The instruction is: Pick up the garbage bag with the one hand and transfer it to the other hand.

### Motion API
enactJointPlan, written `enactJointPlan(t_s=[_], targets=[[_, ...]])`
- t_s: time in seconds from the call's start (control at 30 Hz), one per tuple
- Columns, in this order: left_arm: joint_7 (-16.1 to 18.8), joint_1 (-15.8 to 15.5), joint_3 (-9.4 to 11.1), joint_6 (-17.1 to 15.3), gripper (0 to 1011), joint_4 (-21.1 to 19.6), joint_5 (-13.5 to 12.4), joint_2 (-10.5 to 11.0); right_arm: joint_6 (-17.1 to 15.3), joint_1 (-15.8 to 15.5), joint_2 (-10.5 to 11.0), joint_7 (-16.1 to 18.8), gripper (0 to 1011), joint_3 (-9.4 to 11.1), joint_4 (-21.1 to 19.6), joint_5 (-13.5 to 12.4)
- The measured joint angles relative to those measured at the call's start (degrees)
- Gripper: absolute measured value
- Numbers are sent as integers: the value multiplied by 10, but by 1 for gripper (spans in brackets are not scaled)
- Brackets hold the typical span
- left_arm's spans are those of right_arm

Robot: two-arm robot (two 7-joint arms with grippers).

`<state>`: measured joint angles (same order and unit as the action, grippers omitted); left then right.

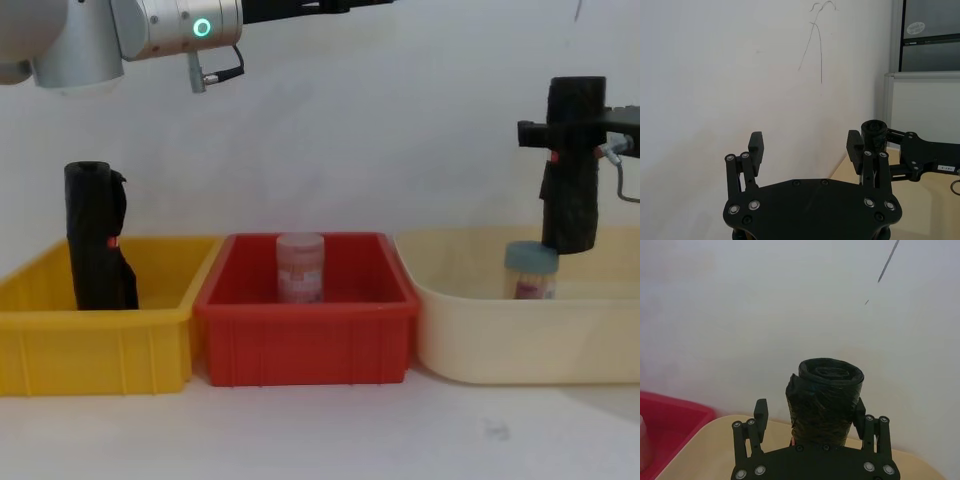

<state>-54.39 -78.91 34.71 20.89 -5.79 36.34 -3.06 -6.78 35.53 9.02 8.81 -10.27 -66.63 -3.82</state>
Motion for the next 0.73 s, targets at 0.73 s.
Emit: enactJointPlan(t_s=[0.73], targets=[[0,0,0,0,1001,0,0,0,1,1,0,2,1004,-1,2,2]])
